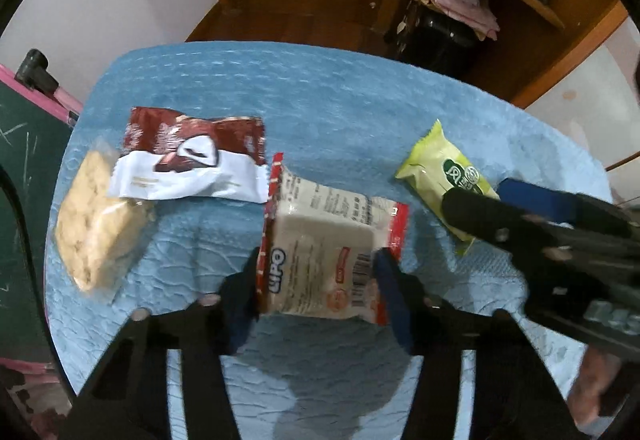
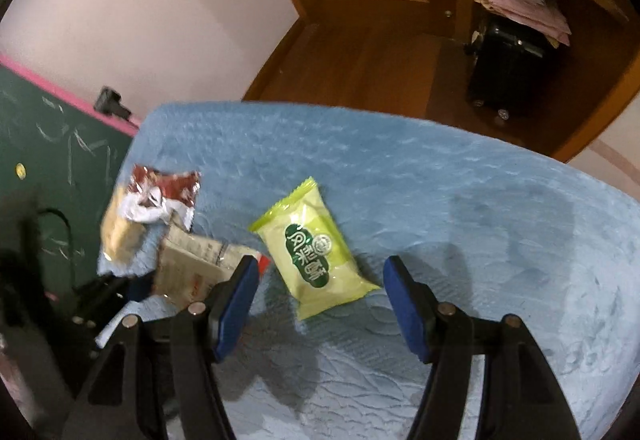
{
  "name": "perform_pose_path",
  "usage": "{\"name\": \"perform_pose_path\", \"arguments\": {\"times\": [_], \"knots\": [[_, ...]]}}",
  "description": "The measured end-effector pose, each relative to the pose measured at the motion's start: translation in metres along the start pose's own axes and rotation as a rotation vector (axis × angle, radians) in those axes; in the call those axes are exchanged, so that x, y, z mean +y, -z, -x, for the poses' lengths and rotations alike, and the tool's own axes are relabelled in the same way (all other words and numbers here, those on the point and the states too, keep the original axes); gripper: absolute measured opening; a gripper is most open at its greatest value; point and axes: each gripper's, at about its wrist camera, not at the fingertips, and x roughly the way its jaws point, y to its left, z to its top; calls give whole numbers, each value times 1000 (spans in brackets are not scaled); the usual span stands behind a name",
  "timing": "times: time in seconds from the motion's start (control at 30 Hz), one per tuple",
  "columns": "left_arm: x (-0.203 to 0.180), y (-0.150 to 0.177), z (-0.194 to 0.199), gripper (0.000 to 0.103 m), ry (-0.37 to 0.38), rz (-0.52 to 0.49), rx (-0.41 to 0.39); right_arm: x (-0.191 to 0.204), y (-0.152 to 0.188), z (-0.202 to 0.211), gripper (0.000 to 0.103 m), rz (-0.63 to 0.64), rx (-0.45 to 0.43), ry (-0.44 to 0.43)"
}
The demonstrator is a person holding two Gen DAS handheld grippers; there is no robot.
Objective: Organize snacks
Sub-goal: 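Grasp the white-and-red bag with left gripper while right grasps green wrapper, then carry both held snacks over the white tray and release them inside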
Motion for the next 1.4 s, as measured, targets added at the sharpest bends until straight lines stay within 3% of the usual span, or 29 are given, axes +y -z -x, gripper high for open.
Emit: {"name": "perform_pose_path", "arguments": {"times": [0.13, 0.23, 0.37, 0.53, 0.73, 1.1, 1.4], "knots": [[12, 1, 2, 45, 4, 4, -4, 8, -2, -9, 65, 23, -3, 47], [19, 8, 9, 44, -15, -5, -10, 22, 3, -10, 44, 110, -12, 142], [27, 13, 25, 44, -9, -2, -17, 30, 12, -3, 42, 130, -3, 152], [32, 21, 69, 44, 13, -37, -53, 34, 38, 35, 42, 94, -43, 121], [31, 45, 152, 44, 84, -119, -133, 48, 80, 109, 41, 51, -138, 87], [50, 152, 325, 44, 203, -256, -259, 116, 206, 254, 42, -6, -340, 27], [73, 264, 386, 44, 198, -361, -316, 167, 298, 325, 42, -29, -472, 75]]}}
